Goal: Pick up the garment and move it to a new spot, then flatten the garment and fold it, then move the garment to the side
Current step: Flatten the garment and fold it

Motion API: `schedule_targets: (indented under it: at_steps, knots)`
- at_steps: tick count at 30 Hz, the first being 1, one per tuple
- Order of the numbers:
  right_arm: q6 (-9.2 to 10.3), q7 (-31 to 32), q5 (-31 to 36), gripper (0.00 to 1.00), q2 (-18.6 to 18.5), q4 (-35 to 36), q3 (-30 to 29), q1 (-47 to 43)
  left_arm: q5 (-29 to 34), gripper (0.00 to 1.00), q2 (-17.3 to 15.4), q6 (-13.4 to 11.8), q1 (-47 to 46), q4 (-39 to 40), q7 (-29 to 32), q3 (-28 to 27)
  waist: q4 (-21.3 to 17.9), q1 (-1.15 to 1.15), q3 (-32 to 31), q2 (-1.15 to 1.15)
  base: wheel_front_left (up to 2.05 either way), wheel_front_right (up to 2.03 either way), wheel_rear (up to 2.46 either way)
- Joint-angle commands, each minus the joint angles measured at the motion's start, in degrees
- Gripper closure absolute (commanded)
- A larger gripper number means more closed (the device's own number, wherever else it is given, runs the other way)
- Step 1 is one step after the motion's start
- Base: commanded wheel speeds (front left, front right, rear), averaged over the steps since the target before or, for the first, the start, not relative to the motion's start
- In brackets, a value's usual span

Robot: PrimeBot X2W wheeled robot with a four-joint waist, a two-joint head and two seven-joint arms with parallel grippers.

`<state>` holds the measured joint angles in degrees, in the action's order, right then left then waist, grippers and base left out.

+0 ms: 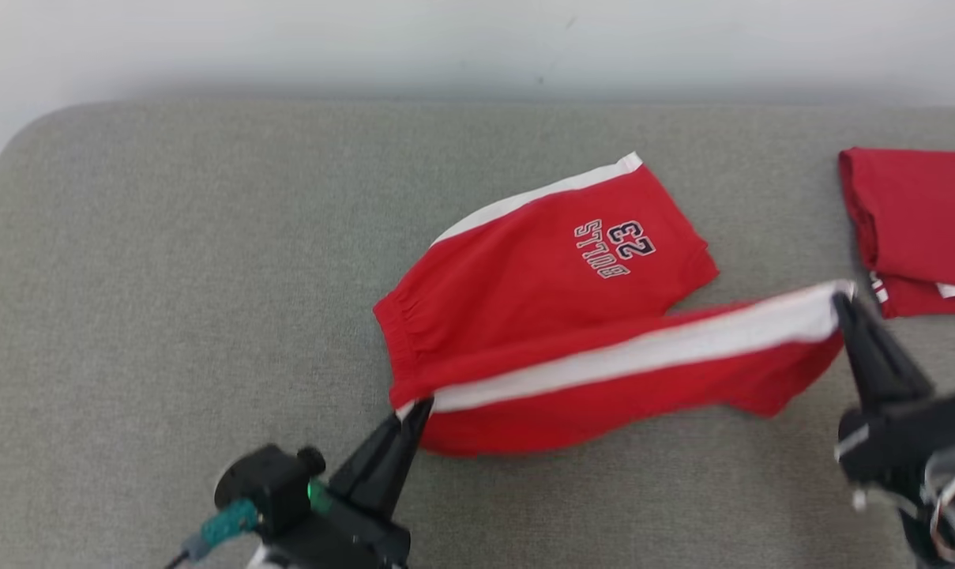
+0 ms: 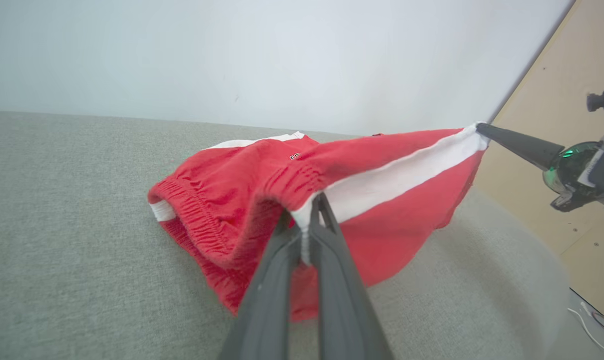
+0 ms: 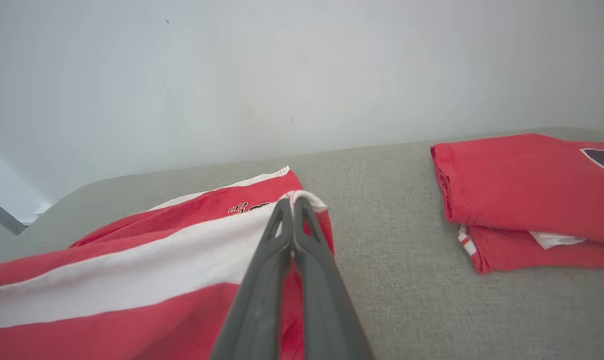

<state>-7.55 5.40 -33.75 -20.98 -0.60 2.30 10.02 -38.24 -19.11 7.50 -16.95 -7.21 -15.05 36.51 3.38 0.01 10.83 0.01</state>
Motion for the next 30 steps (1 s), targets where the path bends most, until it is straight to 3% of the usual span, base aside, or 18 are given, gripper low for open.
schedule_targets:
  at_steps: [1, 9, 19, 30]
  knots:
    - [0.15, 0.1, 0.2, 1.00, -0.3, -0.2, 0.2, 1.3, -0.2, 1.00, 0.2, -0.1, -0.9, -0.3, -0.2, 0.0, 1.0, -0.01, 1.7, -0.01, 0.00, 0.00, 0.00]
    - [0.15, 1.8, 1.9, 1.00, -1.8, -11.7, 4.8, 19.3, -2.0, 1.00, 1.3, 0.0, -11.2, -4.8, -0.2, 2.3, 3.3, -0.01, 7.7, -0.01, 0.00, 0.00, 0.00]
    - [0.15, -0.7, 4.0, 1.00, -1.6, -30.2, 10.7, 39.1, -2.7, 1.00, 3.9, -0.1, -21.2, -12.0, -0.2, 0.9, 6.0, -0.01, 13.6, -0.01, 0.00, 0.00, 0.00]
    - [0.15, -4.8, 4.2, 1.00, -0.5, -46.1, 15.5, 51.2, -1.7, 1.00, 6.9, -0.1, -26.2, -17.4, -0.2, 1.0, 7.9, -0.01, 16.5, -0.01, 0.00, 0.00, 0.00]
